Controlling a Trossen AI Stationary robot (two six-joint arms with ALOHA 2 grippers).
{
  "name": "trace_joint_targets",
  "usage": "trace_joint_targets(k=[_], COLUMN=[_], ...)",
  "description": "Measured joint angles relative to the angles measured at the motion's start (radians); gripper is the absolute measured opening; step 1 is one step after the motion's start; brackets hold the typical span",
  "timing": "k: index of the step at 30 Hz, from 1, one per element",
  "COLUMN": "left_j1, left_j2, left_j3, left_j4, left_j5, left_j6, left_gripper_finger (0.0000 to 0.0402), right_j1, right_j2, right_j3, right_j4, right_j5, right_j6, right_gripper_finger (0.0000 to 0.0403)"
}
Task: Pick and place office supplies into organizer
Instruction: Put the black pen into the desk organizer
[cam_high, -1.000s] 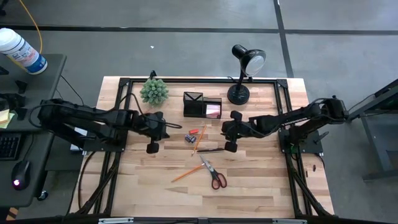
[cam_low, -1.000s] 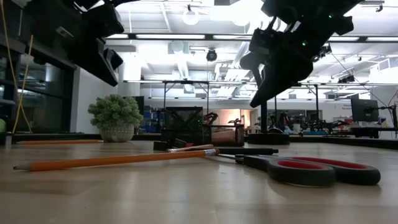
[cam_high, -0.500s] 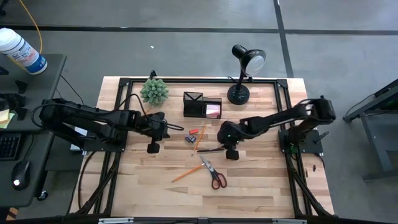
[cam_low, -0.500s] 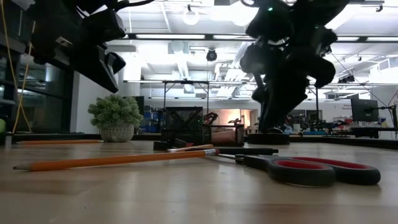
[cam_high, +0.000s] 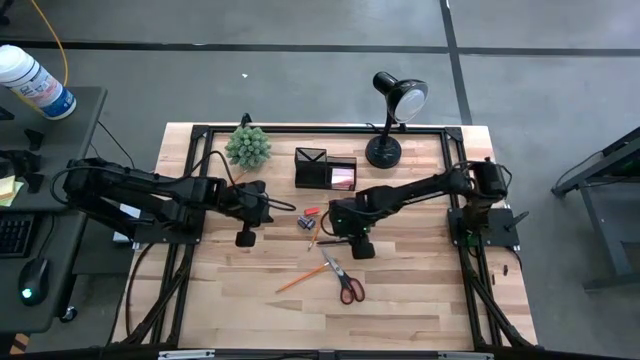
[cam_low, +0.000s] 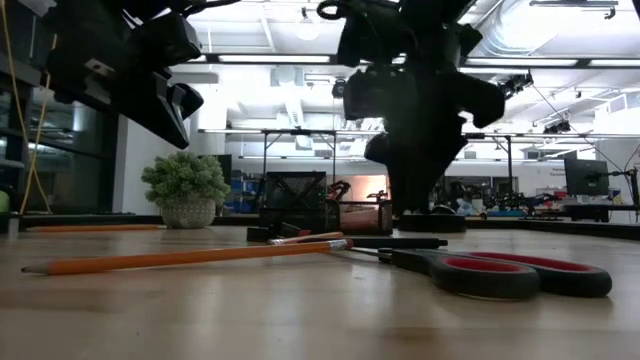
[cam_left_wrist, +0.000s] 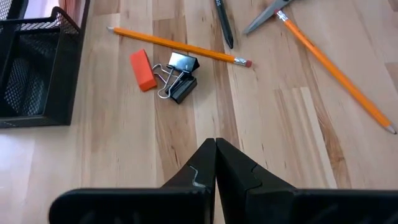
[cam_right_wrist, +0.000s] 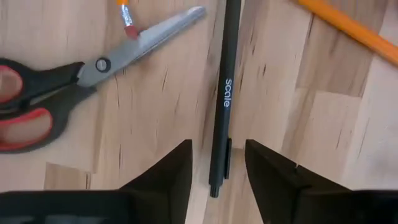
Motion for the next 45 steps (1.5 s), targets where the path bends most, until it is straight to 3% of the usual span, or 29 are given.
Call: trace_joint_targets(k=[7, 18, 27, 31, 37, 45], left_j1=[0.000, 0.000, 0.000, 0.000, 0.000, 0.000], left_j2=[0.000, 0.000, 0.000, 0.000, -0.001, -0.001], left_j3=[0.000, 0.000, 0.000, 0.000, 0.000, 0.000], left_j4=[0.000, 0.001, 0.001, 0.001, 0.001, 0.001], left_j5=[-0.002, -0.003, -0.003, -0.009, -0.022, -0.028], left_j6=[0.007, 0.029, 0.029, 0.029, 0.029, 0.029], left_gripper_finger=[0.0001, 0.0001, 0.0001, 0.0001, 0.0001, 0.0001], right_j1=[-0.029, -0.059, -0.050, -0.039, -0.023, 0.011], right_j2=[0.004, 0.011, 0.011, 0.011, 0.039, 0.052], right_j3=[-0.026, -0.033, -0.033, -0.033, -0.033, -0.034], right_j4=[-0.022, -0.008, -0.008, -0.008, -0.012, -0.007], right_j5=[0.041, -0.011, -0.007, 0.060, 0.021, 0.062], right_j6=[-0.005, -0.004, 0.066, 0.075, 0.102, 0.145], right_gripper_finger=[0.0152, 0.0134, 0.0133, 0.0133, 0.0133, 0.0133])
